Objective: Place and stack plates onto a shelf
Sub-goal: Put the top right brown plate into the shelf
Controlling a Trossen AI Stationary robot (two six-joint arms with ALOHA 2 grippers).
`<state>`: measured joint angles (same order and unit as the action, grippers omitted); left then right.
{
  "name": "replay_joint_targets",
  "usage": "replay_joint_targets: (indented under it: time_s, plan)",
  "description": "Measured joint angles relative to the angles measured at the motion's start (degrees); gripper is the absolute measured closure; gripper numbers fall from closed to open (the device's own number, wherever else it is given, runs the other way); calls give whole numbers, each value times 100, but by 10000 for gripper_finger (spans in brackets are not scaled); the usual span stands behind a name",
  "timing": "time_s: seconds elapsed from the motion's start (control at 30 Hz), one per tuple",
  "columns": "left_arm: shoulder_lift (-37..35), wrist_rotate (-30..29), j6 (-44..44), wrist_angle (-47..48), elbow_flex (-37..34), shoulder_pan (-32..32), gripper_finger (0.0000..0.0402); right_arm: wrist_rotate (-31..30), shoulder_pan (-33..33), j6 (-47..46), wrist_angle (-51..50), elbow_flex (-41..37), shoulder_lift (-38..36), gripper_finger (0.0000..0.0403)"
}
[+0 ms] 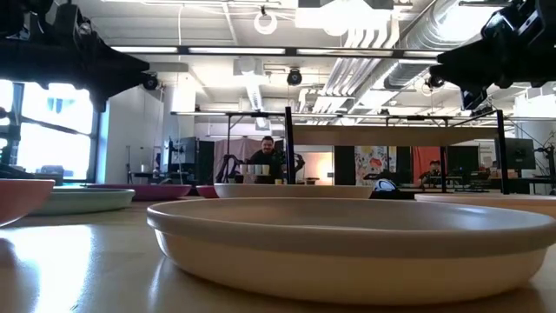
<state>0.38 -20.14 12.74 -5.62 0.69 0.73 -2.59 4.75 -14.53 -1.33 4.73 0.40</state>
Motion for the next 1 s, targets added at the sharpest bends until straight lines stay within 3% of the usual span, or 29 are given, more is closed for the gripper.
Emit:
replay_joint_targets:
  time_s: [0.27, 0.4, 0.8, 1.0]
  plan:
    - [0, 0, 841, -155, 0, 0, 284, -493, 2, 815, 70, -2, -2, 304]
    - [0, -2, 841, -156, 0, 0, 284, -650, 4, 1049, 72, -2, -2, 304]
    - [0, -141, 608, -182, 0, -1, 284, -559, 2, 138, 1272, 68, -1, 304]
    - [0, -202, 780, -432, 146, -2, 284, -347, 2, 148, 611, 892, 102, 304]
